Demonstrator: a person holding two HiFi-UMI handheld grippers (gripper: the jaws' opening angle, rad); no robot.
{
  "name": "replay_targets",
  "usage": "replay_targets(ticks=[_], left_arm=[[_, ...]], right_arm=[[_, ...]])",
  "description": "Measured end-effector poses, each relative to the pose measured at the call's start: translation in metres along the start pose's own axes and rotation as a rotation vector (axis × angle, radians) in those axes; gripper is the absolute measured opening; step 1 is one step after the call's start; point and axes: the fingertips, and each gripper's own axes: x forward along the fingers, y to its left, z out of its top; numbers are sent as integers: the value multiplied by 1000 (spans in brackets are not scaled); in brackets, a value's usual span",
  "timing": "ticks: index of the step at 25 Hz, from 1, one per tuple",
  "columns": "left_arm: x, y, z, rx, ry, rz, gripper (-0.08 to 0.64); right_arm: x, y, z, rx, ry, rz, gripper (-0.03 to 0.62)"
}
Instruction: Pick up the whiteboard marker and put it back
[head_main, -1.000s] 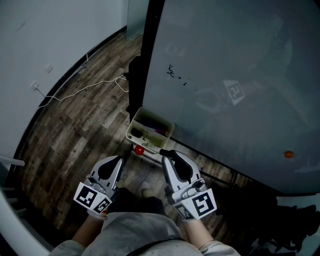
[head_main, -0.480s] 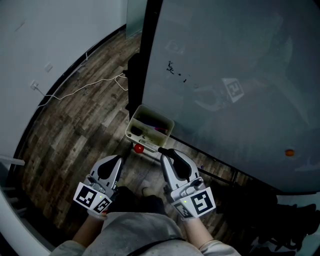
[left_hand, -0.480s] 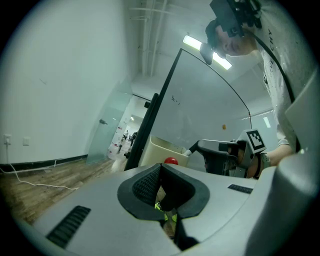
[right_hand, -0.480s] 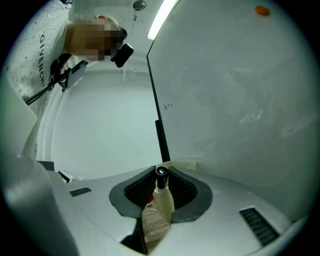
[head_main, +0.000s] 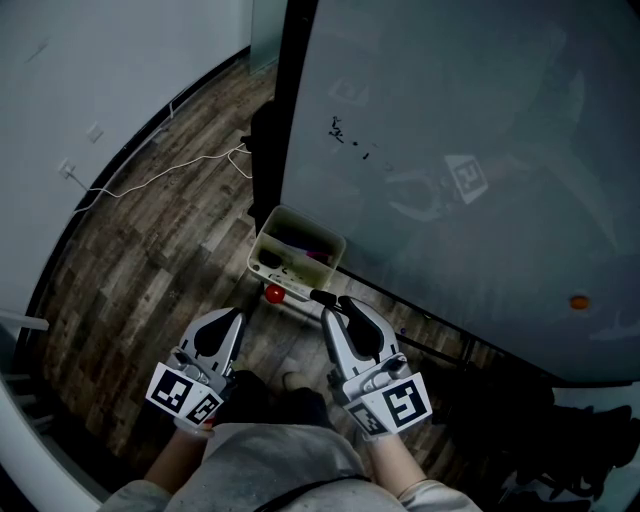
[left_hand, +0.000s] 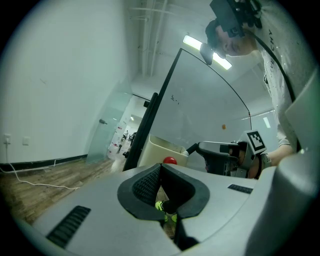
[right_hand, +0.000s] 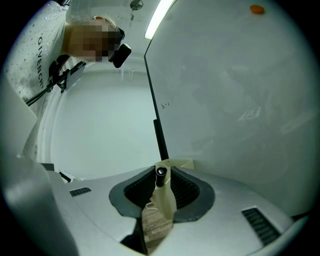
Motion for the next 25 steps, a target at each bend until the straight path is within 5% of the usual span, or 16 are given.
replay_targets(ticks=[14,25], left_arm=[[1,-20,-4,-1,-22,7,15],[-1,-48,5,31,-75,52,15]], right_arm=[[-22,-2,2,-14,7,15,87],[-41,8,7,-51,19,129,46]])
